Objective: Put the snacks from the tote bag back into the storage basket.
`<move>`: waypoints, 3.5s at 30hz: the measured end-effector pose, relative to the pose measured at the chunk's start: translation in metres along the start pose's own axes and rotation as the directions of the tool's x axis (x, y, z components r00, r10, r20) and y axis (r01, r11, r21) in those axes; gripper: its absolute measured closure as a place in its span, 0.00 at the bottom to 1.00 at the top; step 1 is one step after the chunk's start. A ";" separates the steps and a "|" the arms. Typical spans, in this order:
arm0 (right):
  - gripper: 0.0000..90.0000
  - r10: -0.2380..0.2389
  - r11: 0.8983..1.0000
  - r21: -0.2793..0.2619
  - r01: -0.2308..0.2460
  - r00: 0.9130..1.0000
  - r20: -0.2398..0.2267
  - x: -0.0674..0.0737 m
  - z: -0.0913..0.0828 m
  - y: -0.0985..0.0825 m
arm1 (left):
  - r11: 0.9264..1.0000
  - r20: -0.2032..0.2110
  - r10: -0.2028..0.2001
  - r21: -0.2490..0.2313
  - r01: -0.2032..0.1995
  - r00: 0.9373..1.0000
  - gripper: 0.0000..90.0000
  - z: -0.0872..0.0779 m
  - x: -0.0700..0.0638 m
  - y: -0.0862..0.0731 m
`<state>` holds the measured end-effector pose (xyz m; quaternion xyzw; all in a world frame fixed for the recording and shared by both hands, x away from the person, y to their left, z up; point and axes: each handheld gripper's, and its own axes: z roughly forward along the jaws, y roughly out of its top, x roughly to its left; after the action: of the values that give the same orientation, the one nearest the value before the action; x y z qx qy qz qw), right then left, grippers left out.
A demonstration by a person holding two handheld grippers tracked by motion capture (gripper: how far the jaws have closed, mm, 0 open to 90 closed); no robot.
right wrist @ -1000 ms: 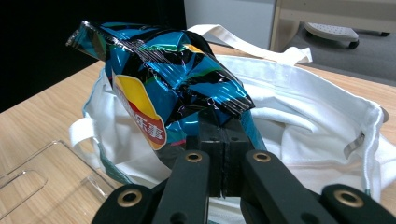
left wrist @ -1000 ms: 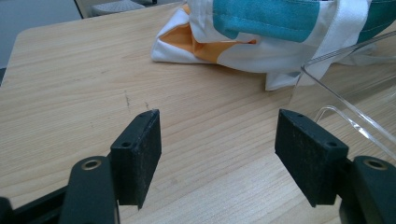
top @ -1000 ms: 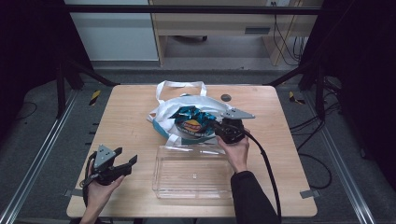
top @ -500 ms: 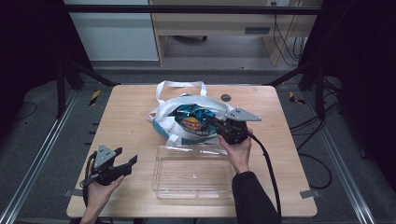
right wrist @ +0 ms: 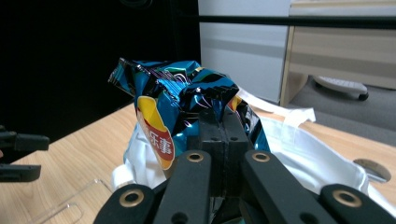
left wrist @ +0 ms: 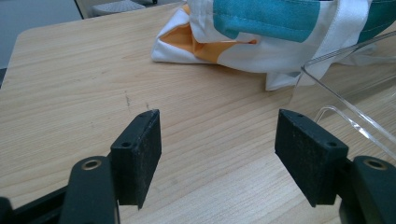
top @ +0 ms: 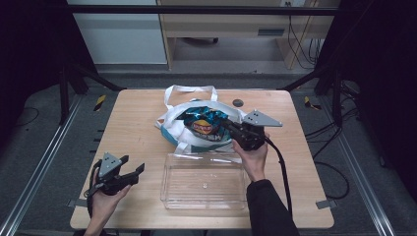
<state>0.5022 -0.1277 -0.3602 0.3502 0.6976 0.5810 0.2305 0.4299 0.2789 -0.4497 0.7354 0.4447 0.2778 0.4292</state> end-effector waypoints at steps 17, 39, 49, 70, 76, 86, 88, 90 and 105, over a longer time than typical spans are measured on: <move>1.00 -0.022 0.997 -0.078 0.021 0.999 -0.023 0.006 -0.016 0.031 | 1.000 0.002 -0.003 0.000 0.003 1.000 0.35 0.000 0.000 0.000; 1.00 -0.081 0.992 -0.110 0.069 0.992 -0.102 0.035 -0.038 0.053 | 1.000 0.000 -0.003 0.001 0.003 1.000 0.35 0.000 0.000 0.000; 1.00 -0.085 0.992 -0.109 0.069 0.984 -0.158 0.050 -0.055 0.050 | 1.000 -0.001 -0.003 0.001 0.003 1.000 0.35 0.000 -0.001 0.000; 1.00 -0.110 0.988 -0.135 0.080 0.967 -0.231 0.069 -0.083 0.052 | 1.000 -0.005 -0.005 0.003 0.005 1.000 0.35 0.001 0.000 0.000; 1.00 -0.121 0.987 -0.134 0.087 0.956 -0.268 0.081 -0.084 0.051 | 1.000 -0.006 -0.005 0.003 0.005 1.000 0.35 0.000 0.000 0.000; 1.00 -0.091 0.995 -0.071 0.073 0.950 -0.298 0.086 -0.075 0.023 | 1.000 -0.005 -0.004 0.003 0.004 1.000 0.35 0.001 0.000 0.000; 1.00 -0.087 0.995 -0.062 0.072 0.950 -0.300 0.086 -0.074 0.020 | 1.000 -0.006 -0.004 0.004 0.004 1.000 0.35 0.001 0.000 0.000; 1.00 -0.074 0.997 -0.035 0.067 0.950 -0.304 0.087 -0.071 0.010 | 1.000 -0.005 -0.004 0.004 0.004 1.000 0.35 0.001 0.000 0.000; 1.00 -0.019 0.997 0.067 0.037 0.968 -0.250 0.074 -0.058 -0.021 | 1.000 -0.004 -0.003 0.004 0.003 1.000 0.35 0.001 0.000 0.000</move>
<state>0.4074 -0.1113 -0.3621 0.2725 0.7462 0.5918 0.1367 0.4301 0.2786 -0.4503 0.7348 0.4474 0.2779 0.4274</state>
